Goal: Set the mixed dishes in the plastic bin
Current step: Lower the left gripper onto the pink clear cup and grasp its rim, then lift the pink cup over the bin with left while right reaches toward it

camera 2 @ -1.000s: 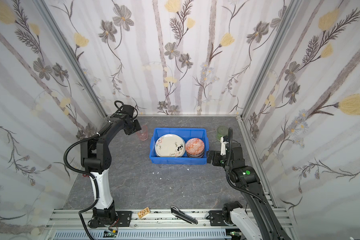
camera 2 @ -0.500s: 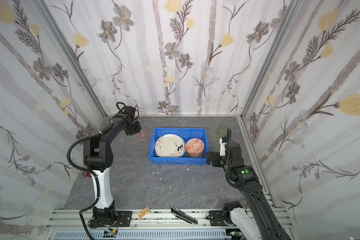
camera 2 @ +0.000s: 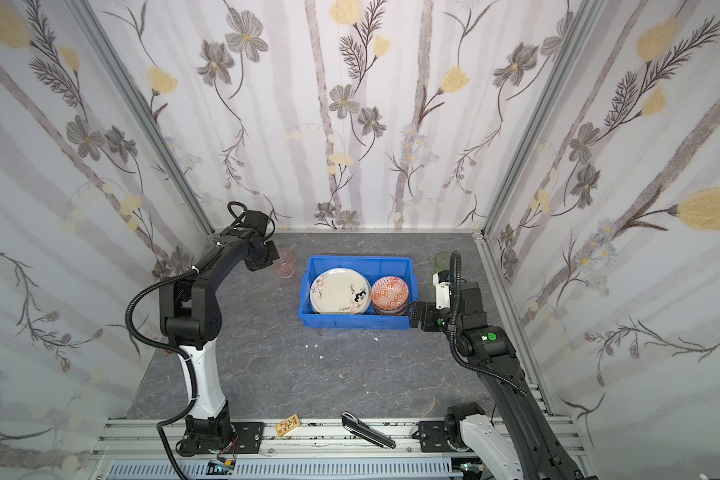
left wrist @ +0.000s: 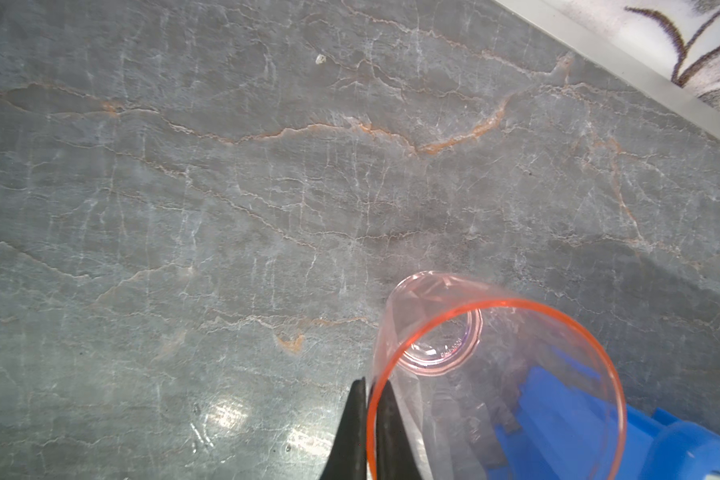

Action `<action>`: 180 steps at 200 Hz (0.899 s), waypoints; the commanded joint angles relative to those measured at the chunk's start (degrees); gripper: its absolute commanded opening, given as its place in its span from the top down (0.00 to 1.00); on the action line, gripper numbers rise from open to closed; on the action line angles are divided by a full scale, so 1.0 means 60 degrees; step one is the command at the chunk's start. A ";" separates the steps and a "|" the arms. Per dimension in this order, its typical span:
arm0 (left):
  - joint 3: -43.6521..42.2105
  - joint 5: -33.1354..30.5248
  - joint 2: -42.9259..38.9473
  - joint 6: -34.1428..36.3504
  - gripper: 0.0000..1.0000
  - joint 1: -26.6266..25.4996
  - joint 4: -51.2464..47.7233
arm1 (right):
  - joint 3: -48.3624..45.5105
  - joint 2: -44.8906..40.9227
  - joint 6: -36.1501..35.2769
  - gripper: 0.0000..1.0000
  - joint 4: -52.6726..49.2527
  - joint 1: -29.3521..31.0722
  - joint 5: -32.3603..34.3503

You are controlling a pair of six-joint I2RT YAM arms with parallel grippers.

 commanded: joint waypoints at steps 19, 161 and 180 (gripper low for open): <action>-0.0482 -0.0465 -0.0863 0.0192 1.00 -0.0164 -0.0490 | 0.0966 0.0551 -0.0502 0.09 -0.0251 0.0079 -0.0729; -0.1449 -0.0752 -0.4323 -0.2753 1.00 -0.3913 -0.2435 | 0.8043 0.6043 0.0332 0.15 -0.2398 0.4409 0.1745; -0.1616 -0.0722 -0.4542 -0.2995 1.00 -0.4145 -0.2420 | 0.8679 0.6743 0.0497 0.16 -0.2516 0.4637 0.1823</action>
